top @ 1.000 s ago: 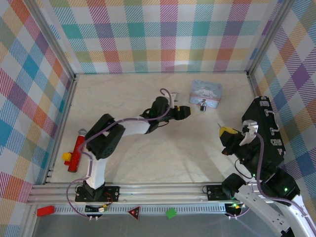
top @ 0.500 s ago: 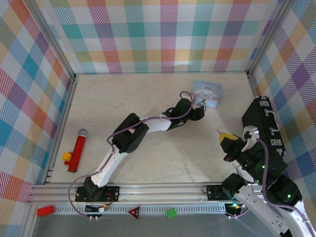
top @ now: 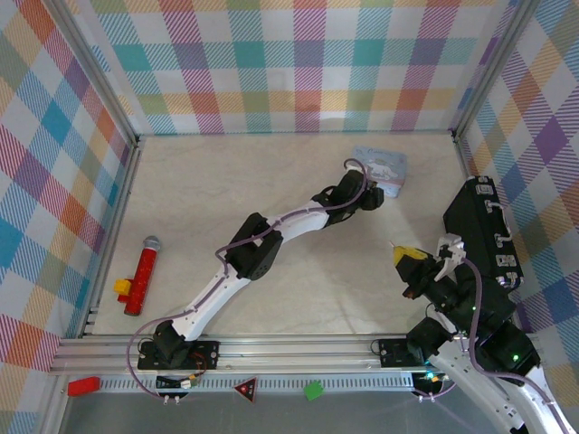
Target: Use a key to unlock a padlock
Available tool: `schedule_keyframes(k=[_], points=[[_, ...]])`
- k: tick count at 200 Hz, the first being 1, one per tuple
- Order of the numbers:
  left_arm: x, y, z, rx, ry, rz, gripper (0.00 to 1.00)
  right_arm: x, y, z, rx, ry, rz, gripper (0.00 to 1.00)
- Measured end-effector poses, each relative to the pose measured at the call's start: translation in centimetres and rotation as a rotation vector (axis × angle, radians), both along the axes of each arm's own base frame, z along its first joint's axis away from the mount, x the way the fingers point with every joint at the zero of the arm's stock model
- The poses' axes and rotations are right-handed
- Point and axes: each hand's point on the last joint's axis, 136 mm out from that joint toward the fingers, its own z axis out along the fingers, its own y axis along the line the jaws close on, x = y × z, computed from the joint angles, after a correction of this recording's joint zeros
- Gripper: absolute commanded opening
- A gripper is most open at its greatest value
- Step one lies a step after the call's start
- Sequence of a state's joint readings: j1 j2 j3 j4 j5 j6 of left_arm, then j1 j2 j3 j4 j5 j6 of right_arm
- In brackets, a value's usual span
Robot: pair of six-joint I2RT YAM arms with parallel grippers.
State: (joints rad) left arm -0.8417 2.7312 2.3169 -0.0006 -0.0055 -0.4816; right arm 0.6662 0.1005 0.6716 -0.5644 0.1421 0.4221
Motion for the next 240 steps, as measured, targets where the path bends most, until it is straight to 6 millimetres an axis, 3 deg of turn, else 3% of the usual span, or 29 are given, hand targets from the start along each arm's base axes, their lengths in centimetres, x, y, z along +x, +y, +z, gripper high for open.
schedule_keyframes(k=[42, 170, 207, 240], points=[[0.3, 0.0, -0.5, 0.045, 0.017, 0.037, 0.54, -0.1, 0.1, 0.4, 0.020, -0.012, 0.009, 0.00], [0.0, 0.9, -1.7, 0.085, 0.021, 0.089, 0.16, -0.2, 0.4, 0.7, 0.041, -0.021, 0.023, 0.00], [-1.2, 2.7, -1.6, 0.123, 0.011, 0.092, 0.09, 0.0, 1.2, 0.4, 0.070, -0.001, 0.051, 0.00], [-2.6, 6.2, -1.8, 0.141, 0.027, 0.110, 0.08, 0.9, 2.4, -0.9, 0.075, 0.060, 0.074, 0.00]])
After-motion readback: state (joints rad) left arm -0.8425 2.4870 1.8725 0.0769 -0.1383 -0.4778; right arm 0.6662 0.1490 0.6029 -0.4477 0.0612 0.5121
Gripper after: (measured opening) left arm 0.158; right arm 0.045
